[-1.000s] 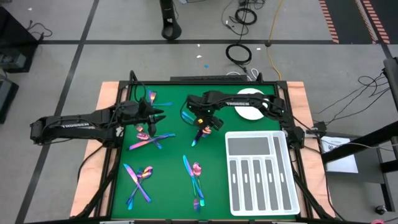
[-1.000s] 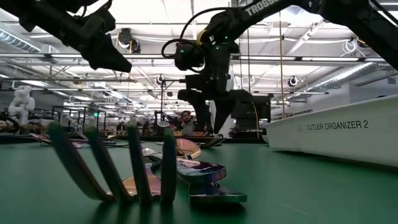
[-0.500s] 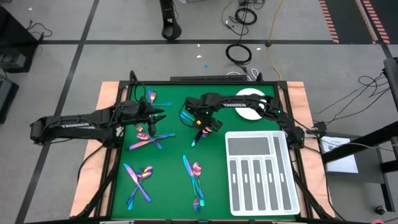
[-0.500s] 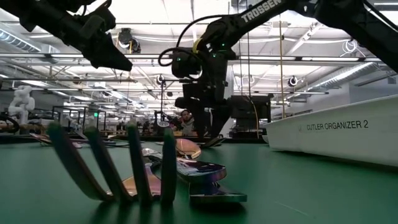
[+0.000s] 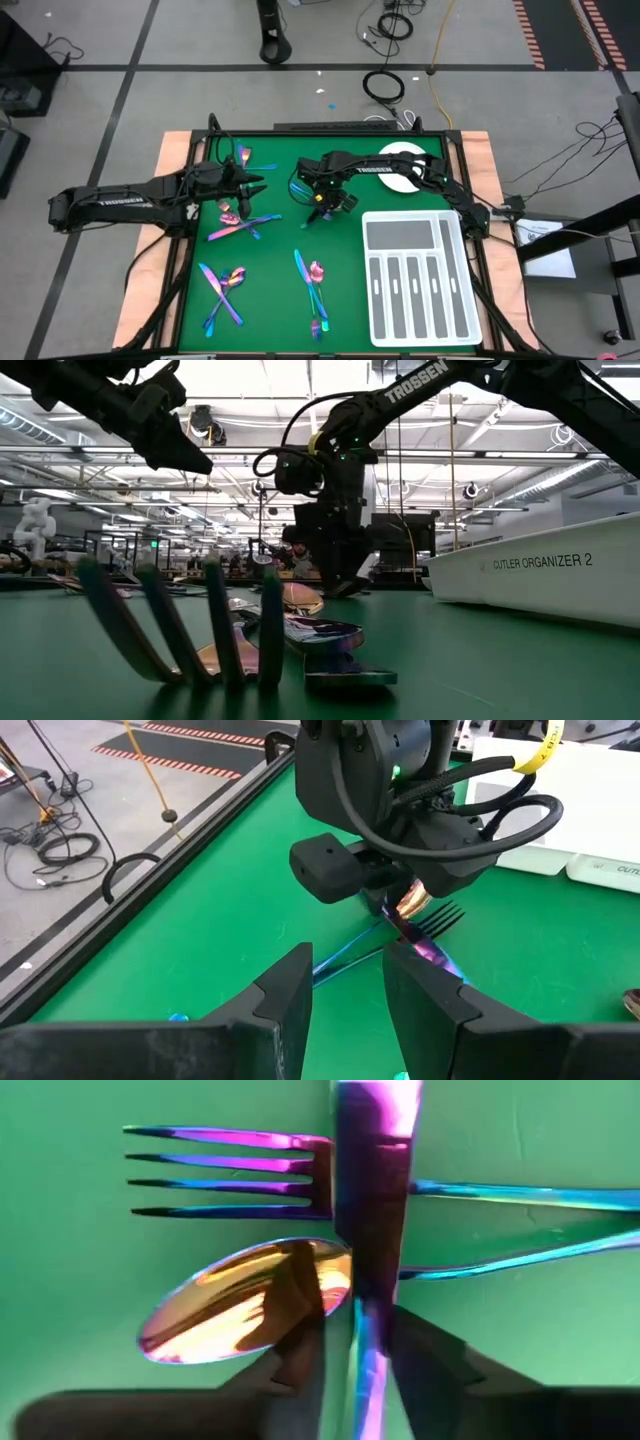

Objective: Sort silverware
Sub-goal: Put the top right knife into the utensil organizer

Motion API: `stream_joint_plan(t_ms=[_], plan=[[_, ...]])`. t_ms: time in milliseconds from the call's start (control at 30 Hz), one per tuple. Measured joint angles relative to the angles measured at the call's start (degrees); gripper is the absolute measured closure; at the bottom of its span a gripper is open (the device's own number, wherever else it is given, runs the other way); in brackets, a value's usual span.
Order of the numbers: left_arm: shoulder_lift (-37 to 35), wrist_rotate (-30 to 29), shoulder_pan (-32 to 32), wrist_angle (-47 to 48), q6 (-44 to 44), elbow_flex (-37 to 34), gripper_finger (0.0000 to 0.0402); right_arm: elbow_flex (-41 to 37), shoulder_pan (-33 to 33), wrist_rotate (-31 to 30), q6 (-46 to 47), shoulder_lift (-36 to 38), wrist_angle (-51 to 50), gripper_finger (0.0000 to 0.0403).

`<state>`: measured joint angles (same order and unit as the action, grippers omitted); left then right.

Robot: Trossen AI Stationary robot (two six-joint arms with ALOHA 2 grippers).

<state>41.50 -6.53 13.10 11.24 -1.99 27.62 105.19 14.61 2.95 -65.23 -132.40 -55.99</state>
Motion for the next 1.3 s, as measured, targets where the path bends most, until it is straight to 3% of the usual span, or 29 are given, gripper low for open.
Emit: stream_joint_plan(t_ms=[167,433,800,1167,1300], plan=[[0.0,-0.01,-0.01,0.0,0.82,0.0,0.0277,0.0,0.0,-0.17,1.53,-0.02,0.34,0.0389],[-1.06,-0.02,-0.01,0.06,0.89,0.0,0.0277,-0.38,0.08,-2.41,9.51,2.12,-0.14,0.0396],[-11.97,-3.37,0.0,8.56,-2.12,0.02,0.0277,-0.33,2.31,4.48,20.95,14.6,-1.31,0.0399],[-15.02,-5.45,-1.84,10.78,-2.11,0.02,0.0277,-0.22,2.54,4.46,55.27,30.0,-8.15,0.04],[-15.02,-5.67,-2.44,10.81,-1.76,0.02,0.0277,-0.22,-2.33,-1.2,70.44,34.48,-14.3,0.04]])
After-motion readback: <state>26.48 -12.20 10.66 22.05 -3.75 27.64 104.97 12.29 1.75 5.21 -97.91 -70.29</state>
